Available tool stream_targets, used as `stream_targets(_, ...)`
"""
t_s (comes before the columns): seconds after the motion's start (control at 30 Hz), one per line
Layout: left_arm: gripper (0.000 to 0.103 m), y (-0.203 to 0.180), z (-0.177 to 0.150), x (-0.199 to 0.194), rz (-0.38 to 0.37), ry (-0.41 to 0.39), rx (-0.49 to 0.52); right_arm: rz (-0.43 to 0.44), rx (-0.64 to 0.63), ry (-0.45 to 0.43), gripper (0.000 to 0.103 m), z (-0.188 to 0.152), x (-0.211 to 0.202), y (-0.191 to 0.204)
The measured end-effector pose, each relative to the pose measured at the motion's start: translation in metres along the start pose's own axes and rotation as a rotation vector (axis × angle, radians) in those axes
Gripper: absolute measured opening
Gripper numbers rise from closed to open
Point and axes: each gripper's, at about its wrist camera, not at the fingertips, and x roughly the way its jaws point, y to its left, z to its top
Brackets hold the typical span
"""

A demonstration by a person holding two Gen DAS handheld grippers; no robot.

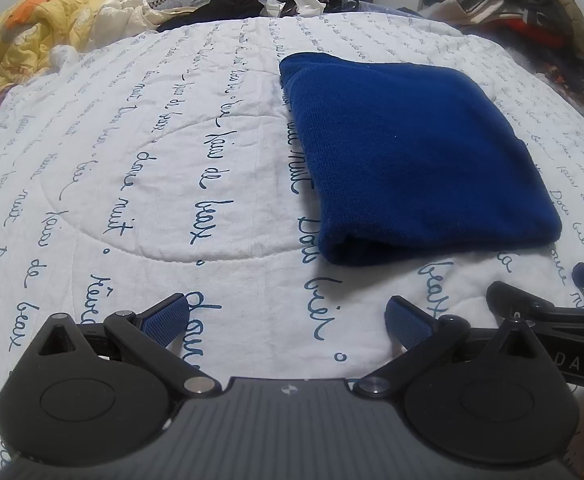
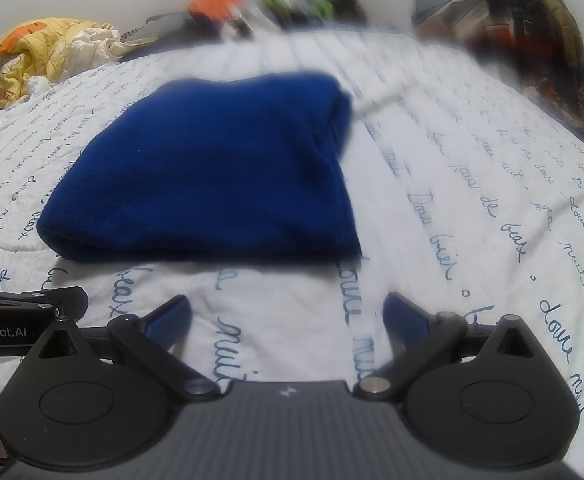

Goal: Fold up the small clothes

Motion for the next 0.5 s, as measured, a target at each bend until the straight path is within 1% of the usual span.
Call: stream_targets(0.5, 0.103, 0.0000, -0.0009, -0.0010, 0.000, -0.007, -0.002, 0.001, 0.000, -0.003, 0.103, -0.0011, -0.0003, -0.0001)
